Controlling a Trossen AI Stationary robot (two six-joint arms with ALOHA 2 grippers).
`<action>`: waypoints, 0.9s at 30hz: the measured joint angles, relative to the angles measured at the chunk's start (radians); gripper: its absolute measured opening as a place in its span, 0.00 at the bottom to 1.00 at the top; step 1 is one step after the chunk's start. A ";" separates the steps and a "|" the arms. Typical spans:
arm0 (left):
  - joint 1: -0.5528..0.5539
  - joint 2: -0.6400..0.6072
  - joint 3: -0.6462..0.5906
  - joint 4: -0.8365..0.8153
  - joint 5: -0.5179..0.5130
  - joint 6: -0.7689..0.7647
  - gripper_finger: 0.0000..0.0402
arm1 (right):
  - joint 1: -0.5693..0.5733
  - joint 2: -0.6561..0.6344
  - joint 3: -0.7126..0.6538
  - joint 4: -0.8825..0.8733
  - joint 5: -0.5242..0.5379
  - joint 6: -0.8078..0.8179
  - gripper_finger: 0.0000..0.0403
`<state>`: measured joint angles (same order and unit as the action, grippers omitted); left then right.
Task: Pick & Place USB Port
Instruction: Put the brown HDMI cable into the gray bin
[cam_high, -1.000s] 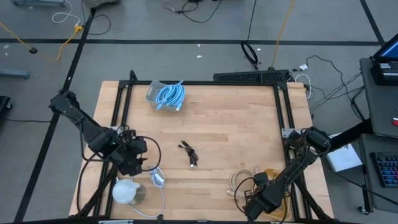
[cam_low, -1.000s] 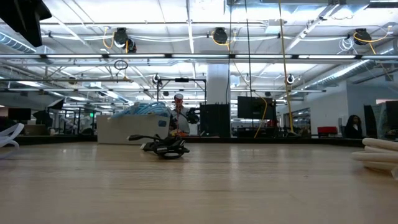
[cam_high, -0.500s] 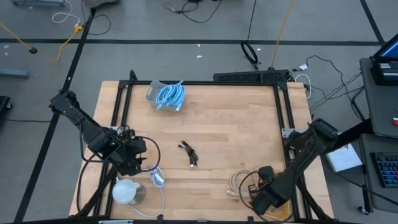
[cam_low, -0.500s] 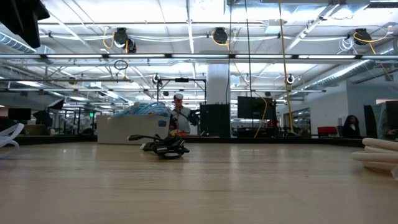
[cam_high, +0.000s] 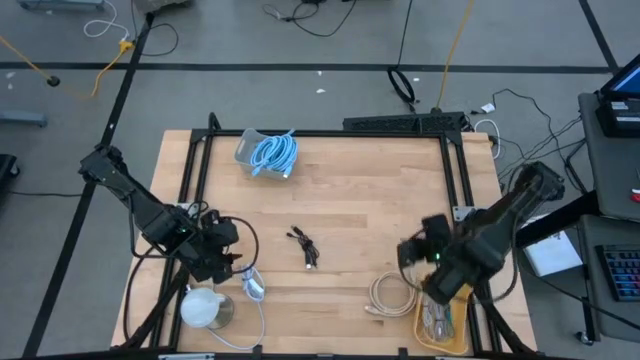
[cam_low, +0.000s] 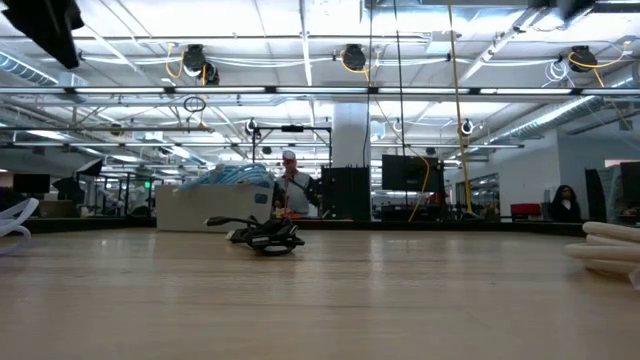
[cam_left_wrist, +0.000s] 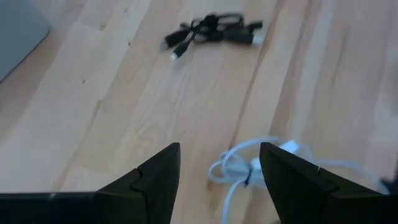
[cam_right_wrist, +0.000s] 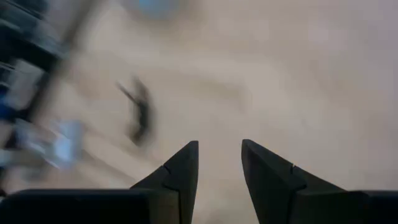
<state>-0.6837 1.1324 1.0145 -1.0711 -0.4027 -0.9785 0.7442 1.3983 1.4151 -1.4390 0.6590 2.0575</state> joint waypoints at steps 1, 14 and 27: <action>0.006 0.000 0.000 0.020 -0.004 -0.002 0.55 | -0.016 -0.019 0.000 0.024 0.085 -0.067 0.28; 0.198 0.031 0.003 0.794 0.079 0.163 0.55 | -0.242 -0.136 0.001 0.494 0.245 -0.845 0.28; 0.365 0.601 0.099 0.824 0.490 0.714 0.55 | -0.211 -0.219 0.001 0.629 0.046 -1.078 0.28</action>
<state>-0.3187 1.7332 1.1136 -0.2473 0.0876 -0.2649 0.5330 1.1797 1.4158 -0.8098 0.7055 0.9797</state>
